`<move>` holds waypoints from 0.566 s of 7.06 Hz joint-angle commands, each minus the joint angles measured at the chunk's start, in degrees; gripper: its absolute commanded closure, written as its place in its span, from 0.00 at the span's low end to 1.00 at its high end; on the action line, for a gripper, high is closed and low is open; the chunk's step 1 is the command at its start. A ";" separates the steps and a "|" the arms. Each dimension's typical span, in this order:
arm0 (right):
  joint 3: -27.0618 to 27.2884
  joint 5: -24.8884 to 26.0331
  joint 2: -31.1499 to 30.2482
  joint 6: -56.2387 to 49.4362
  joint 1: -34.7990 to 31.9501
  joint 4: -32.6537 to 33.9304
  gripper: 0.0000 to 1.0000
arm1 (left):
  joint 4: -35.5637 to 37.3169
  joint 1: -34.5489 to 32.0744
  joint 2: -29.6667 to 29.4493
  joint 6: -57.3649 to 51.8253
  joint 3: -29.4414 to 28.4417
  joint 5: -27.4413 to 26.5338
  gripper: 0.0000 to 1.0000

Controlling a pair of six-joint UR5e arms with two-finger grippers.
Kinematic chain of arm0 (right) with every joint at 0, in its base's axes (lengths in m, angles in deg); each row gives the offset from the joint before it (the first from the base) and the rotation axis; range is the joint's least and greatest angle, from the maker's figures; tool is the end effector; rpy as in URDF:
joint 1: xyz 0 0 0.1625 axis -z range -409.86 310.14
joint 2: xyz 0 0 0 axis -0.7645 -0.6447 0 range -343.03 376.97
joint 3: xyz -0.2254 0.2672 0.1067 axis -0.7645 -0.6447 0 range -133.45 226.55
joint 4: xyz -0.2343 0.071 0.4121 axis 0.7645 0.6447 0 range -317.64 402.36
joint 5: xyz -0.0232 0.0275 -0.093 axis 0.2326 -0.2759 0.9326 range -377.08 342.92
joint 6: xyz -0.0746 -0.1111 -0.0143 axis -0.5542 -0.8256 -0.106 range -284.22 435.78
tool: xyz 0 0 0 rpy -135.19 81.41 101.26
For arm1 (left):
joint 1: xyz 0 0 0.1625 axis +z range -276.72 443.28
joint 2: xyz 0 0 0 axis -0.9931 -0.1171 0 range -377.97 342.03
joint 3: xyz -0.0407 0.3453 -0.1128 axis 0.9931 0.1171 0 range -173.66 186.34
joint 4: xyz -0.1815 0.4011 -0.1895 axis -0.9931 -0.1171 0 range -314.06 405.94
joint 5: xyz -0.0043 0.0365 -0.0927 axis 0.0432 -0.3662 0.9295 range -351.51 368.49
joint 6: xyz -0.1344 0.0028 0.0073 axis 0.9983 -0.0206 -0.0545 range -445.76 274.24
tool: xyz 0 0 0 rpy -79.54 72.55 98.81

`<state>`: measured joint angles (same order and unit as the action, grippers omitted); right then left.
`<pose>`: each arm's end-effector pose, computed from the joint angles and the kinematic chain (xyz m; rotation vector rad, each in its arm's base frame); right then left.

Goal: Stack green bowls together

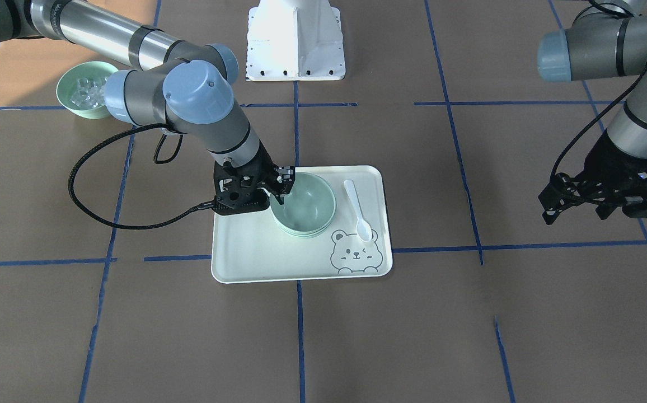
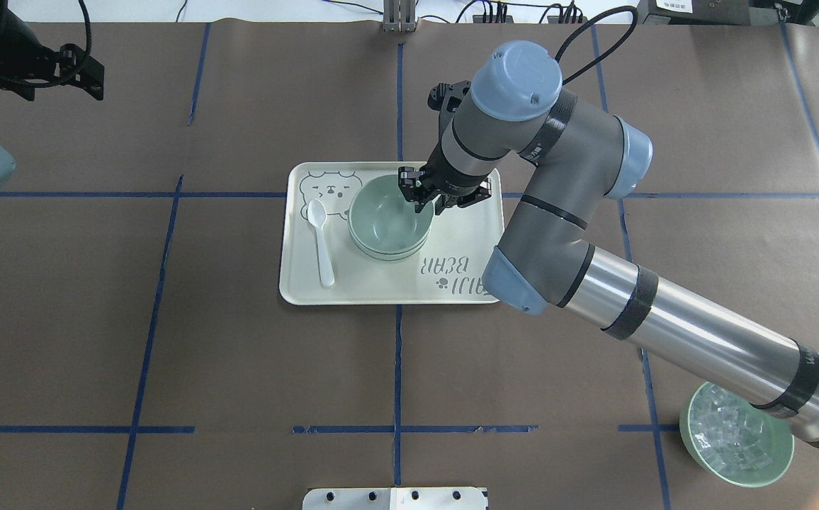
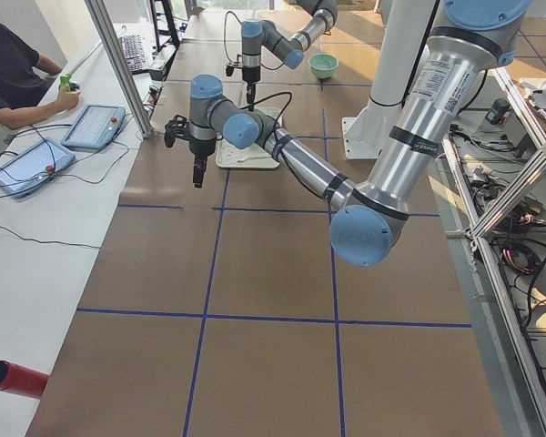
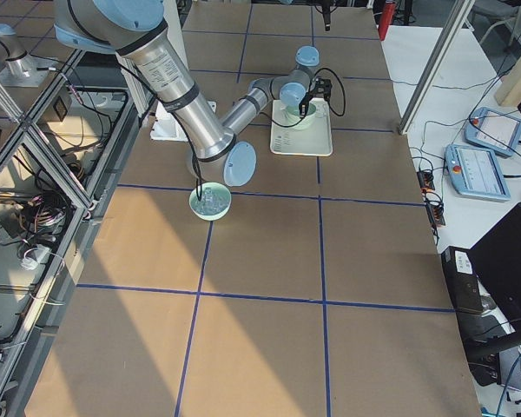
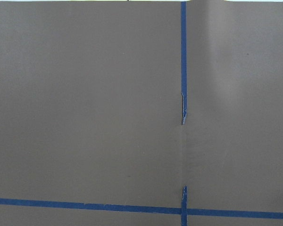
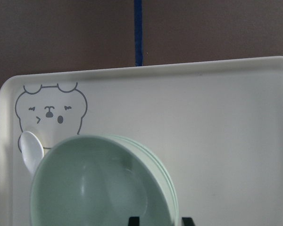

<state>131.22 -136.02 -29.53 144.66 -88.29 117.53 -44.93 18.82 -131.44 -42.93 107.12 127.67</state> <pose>-0.5589 -0.5306 0.1343 0.0428 -1.0154 0.0421 0.2302 -0.6385 0.2774 0.2189 0.7445 -0.1303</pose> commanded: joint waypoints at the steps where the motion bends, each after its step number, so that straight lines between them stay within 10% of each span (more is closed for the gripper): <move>1: 0.14 -0.06 -0.25 -0.06 -0.42 0.25 0.00 | 0.00 -0.06 0.01 -0.03 -0.06 0.00 0.00; 4: 7.39 -5.31 -5.58 -5.21 -8.82 7.08 0.00 | 0.35 -4.60 1.66 -6.84 -1.20 6.12 0.00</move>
<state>134.43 -138.78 -31.87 142.82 -93.00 121.30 -44.92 16.90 -131.00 -45.49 106.26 130.77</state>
